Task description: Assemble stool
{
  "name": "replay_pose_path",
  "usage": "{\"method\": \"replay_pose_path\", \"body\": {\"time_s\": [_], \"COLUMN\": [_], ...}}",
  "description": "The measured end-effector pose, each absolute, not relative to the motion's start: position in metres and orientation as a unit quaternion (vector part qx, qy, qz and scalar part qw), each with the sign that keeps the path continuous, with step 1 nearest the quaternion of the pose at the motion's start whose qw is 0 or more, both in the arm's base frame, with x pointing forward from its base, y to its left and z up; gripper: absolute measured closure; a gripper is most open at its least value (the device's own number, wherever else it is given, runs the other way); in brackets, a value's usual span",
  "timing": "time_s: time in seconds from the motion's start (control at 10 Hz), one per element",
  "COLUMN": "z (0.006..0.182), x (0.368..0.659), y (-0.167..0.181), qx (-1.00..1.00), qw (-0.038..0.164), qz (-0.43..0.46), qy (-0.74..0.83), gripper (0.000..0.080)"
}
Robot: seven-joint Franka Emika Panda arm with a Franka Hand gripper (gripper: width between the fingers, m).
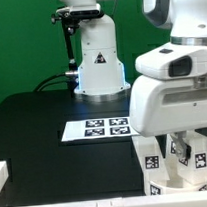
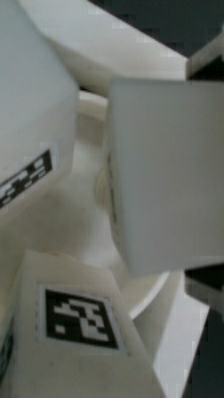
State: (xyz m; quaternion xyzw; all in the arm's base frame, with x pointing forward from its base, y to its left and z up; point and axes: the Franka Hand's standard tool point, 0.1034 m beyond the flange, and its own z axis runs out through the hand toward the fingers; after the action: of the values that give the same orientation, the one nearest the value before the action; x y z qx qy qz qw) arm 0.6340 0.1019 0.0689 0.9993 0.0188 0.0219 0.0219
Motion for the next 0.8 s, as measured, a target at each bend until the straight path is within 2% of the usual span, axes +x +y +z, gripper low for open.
{"method": "replay_pose_path", "body": {"time_s": [0.1, 0.2, 0.3, 0.4, 0.6, 0.8], "z": [0.068, 0.066, 0.067, 0.067, 0.067, 0.07], "x": [0.634, 0.635, 0.635, 0.635, 0.635, 0.637], "y": [0.103, 0.103, 0.109, 0.111, 0.111, 0.113], "qx": [0.994, 0.988, 0.989, 0.982, 0.971, 0.904], "qw": [-0.003, -0.01, 0.008, 0.002, 0.001, -0.029], "qz": [0.021, 0.018, 0.023, 0.022, 0.022, 0.036], "qy": [-0.107, -0.151, -0.144, -0.19, -0.237, -0.425], "gripper": [0.0464, 0.0464, 0.0462, 0.0462, 0.0462, 0.0462]}}
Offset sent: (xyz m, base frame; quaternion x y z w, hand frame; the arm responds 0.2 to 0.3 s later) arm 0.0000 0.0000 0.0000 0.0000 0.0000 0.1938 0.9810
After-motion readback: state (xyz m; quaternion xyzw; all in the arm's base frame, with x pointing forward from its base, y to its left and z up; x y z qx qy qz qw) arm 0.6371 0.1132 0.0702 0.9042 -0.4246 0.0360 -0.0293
